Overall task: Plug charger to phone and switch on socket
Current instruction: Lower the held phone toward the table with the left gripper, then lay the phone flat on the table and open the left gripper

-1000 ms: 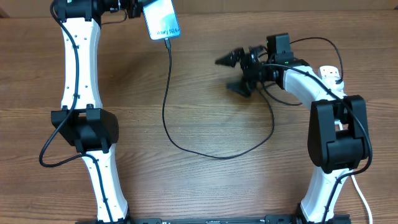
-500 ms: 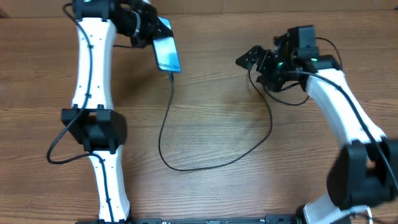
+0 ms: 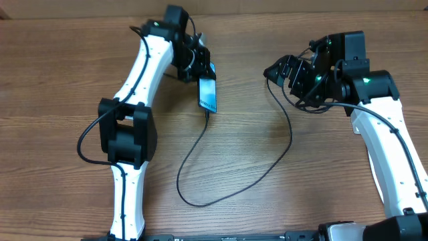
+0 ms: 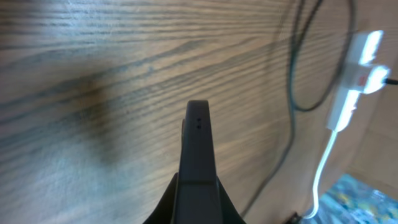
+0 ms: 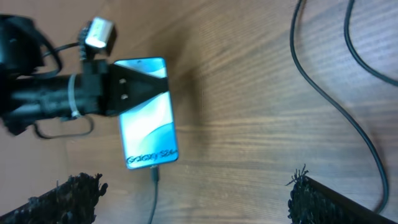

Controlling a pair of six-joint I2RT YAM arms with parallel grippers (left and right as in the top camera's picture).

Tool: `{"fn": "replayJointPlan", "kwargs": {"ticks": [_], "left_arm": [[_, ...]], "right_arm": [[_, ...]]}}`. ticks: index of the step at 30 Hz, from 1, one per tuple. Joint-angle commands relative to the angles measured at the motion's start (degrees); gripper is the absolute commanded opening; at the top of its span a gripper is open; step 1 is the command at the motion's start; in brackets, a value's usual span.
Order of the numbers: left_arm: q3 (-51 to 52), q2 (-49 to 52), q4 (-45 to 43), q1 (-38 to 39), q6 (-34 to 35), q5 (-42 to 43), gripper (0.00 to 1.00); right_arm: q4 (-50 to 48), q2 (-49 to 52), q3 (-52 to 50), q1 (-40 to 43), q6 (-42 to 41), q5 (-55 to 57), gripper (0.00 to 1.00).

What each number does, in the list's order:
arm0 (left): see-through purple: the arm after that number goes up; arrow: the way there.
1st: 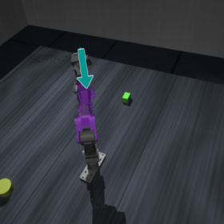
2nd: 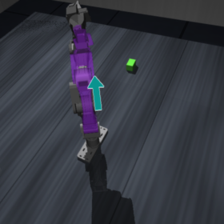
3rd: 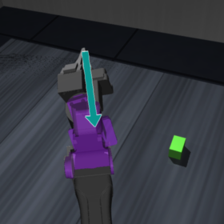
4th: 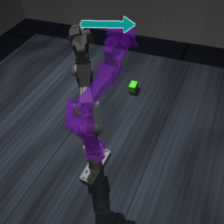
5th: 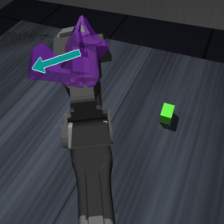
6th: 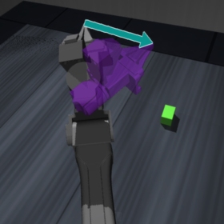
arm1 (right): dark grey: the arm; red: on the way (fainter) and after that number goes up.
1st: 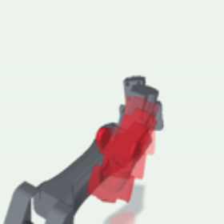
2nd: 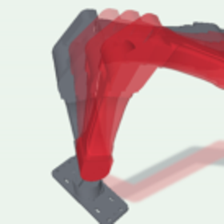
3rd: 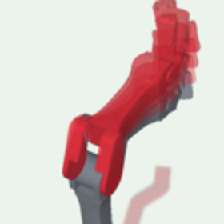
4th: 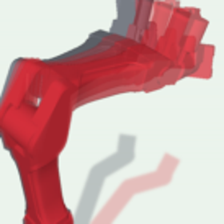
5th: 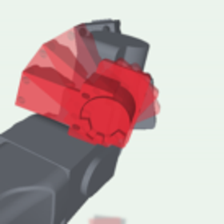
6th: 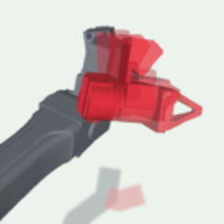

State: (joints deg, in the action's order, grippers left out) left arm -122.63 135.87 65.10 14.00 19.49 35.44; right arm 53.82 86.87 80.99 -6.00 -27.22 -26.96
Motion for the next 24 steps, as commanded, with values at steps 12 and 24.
{"fn": "replayJointPlan", "kwargs": {"ticks": [12,24], "left_arm": [[19.50,-2.05,-23.41,3.98,10.93,0.28,0.04],[20.13,-2.05,-24.41,4.04,11.02,-1.36,0.04]], "right_arm": [[4.61,-1.25,0.48,-0.37,3.78,1.46,1.00],[5.01,-1.25,0.44,-0.37,4.81,1.46,1.00]]}}
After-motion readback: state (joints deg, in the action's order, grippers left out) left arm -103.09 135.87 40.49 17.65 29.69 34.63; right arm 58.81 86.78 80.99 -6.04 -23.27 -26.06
